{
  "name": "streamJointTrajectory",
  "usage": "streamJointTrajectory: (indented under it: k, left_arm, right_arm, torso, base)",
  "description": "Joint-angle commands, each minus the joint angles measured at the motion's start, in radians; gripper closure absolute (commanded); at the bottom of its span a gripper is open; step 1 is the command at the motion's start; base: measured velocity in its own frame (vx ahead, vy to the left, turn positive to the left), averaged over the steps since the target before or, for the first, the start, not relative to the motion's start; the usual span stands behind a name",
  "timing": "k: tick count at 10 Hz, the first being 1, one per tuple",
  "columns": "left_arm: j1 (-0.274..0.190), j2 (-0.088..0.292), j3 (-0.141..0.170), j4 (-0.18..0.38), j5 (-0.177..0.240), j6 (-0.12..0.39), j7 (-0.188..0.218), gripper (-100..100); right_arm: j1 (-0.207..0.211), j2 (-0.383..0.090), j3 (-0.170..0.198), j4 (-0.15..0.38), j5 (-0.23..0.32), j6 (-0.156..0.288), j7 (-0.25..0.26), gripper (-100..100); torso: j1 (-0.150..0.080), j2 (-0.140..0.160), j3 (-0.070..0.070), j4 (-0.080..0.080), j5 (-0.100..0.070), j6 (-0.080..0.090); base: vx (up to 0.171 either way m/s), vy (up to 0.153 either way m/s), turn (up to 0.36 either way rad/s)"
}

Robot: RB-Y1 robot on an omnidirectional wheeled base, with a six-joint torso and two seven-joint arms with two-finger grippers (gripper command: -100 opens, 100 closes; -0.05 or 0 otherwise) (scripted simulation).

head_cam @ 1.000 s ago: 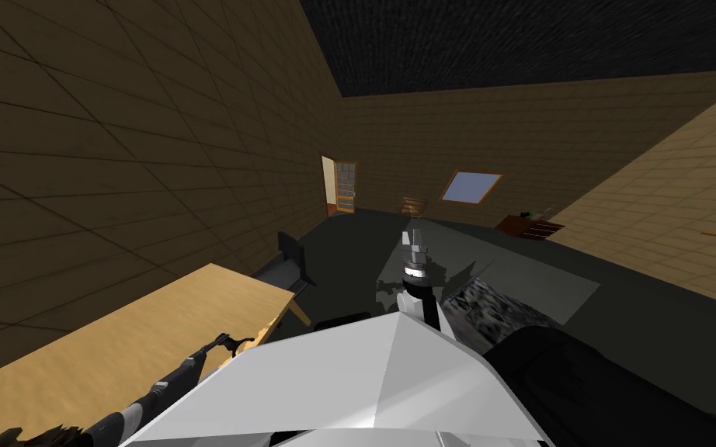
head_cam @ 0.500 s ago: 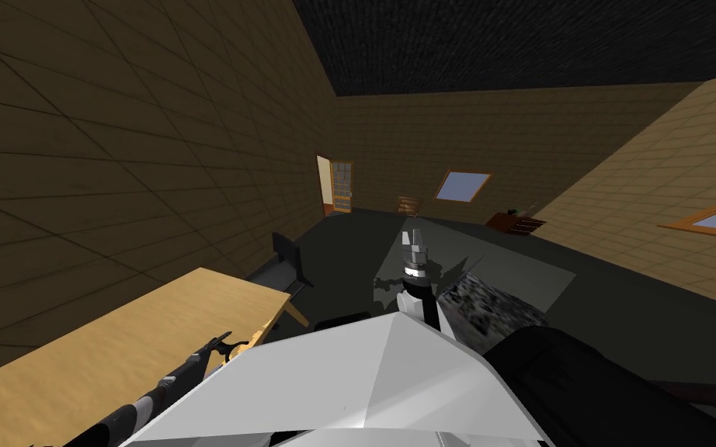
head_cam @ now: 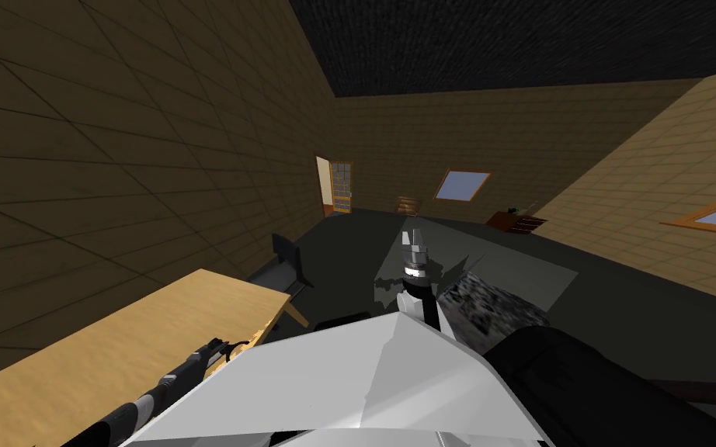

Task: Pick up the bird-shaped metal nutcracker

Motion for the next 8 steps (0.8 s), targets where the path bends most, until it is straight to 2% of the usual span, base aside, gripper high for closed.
streamJointTrajectory:
  k: [1,2,6,7,8]
  left_arm:
    - [0.000,0.000,0.000,0.000,0.000,0.000,0.000,0]
    - [0.025,0.018,-0.005,-0.031,0.004,0.001,-0.003,100]
    - [0.077,0.059,-0.009,-0.113,0.014,0.005,-0.008,100]
    - [0.067,0.052,-0.008,-0.096,0.012,0.003,-0.007,100]
    - [0.069,0.053,-0.008,-0.098,0.012,0.003,-0.008,0]
  right_arm:
    - [0.000,0.000,0.000,0.000,0.000,0.000,0.000,0]
    - [0.000,0.000,0.000,0.000,0.000,0.000,0.000,0]
    - [0.000,0.000,0.000,0.000,0.000,0.000,0.000,0]
    - [0.000,0.000,0.000,0.000,0.000,0.000,0.000,0]
    - [0.000,0.000,0.000,0.000,0.000,0.000,0.000,0]
  torso:
    - [0.000,0.000,0.000,0.000,0.000,0.000]
    - [0.000,0.000,0.000,0.000,0.000,0.000]
    - [0.002,-0.001,-0.001,-0.001,0.000,-0.001]
    - [0.002,-0.001,-0.001,-0.001,0.000,-0.001]
    - [0.001,-0.001,0.000,0.000,0.000,0.000]
  base:
    - [0.000,0.000,0.000]
    - [0.021,0.041,0.115]
    - [0.031,0.031,0.107]
    - [0.009,0.010,0.023]
    - [0.000,0.000,0.000]
